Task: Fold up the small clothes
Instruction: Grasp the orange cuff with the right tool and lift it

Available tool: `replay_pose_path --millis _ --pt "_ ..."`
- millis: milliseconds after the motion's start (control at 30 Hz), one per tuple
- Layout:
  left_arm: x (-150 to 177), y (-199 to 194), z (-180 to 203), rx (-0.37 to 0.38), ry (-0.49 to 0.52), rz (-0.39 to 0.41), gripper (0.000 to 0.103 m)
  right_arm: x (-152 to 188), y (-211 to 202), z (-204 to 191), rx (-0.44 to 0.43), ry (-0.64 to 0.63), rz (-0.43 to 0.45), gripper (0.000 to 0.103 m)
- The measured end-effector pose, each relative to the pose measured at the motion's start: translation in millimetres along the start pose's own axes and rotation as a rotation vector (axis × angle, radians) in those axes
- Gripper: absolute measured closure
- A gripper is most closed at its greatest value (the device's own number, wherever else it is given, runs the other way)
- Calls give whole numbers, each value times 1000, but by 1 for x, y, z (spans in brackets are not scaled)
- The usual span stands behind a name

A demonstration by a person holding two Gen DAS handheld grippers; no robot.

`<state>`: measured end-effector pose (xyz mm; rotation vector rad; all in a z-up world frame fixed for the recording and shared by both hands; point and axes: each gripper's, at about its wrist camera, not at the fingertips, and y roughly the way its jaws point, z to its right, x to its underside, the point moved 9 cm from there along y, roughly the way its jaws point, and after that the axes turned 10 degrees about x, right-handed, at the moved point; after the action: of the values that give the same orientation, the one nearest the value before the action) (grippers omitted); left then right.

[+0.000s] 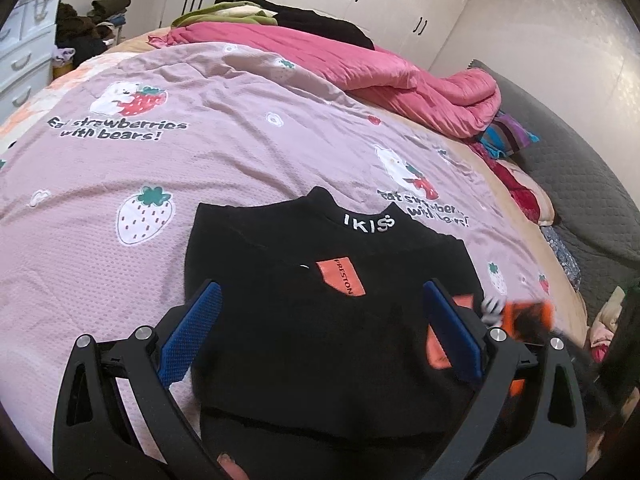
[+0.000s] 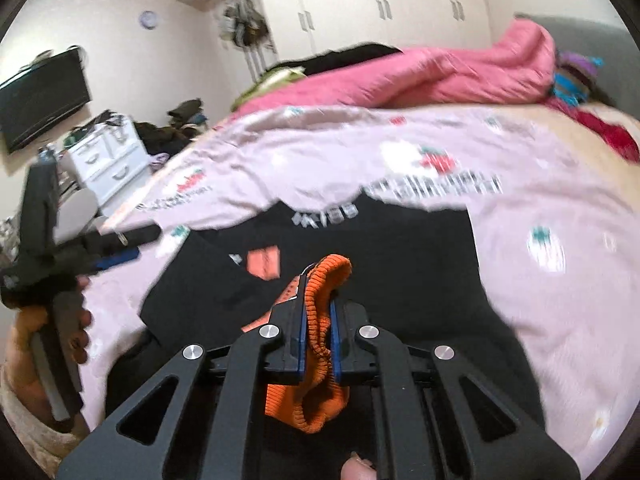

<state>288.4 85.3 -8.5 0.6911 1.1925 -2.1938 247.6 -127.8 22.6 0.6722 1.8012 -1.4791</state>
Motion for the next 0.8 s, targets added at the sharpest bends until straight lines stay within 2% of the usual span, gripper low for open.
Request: replay_pose_path --millis 133,367,567,800 --pt "-2 0 -2 -13 5 4 10 -36 0 3 30 -89 68 95" --pt "-2 3 -7 -26 -7 5 10 -65 14 18 50 -112 90 96" --pt "-3 6 -11 -39 -10 8 10 -68 32 27 93 -154 73 96" --pt "-7 8 -24 -69 -32 23 10 -46 61 53 159 -148 12 96"
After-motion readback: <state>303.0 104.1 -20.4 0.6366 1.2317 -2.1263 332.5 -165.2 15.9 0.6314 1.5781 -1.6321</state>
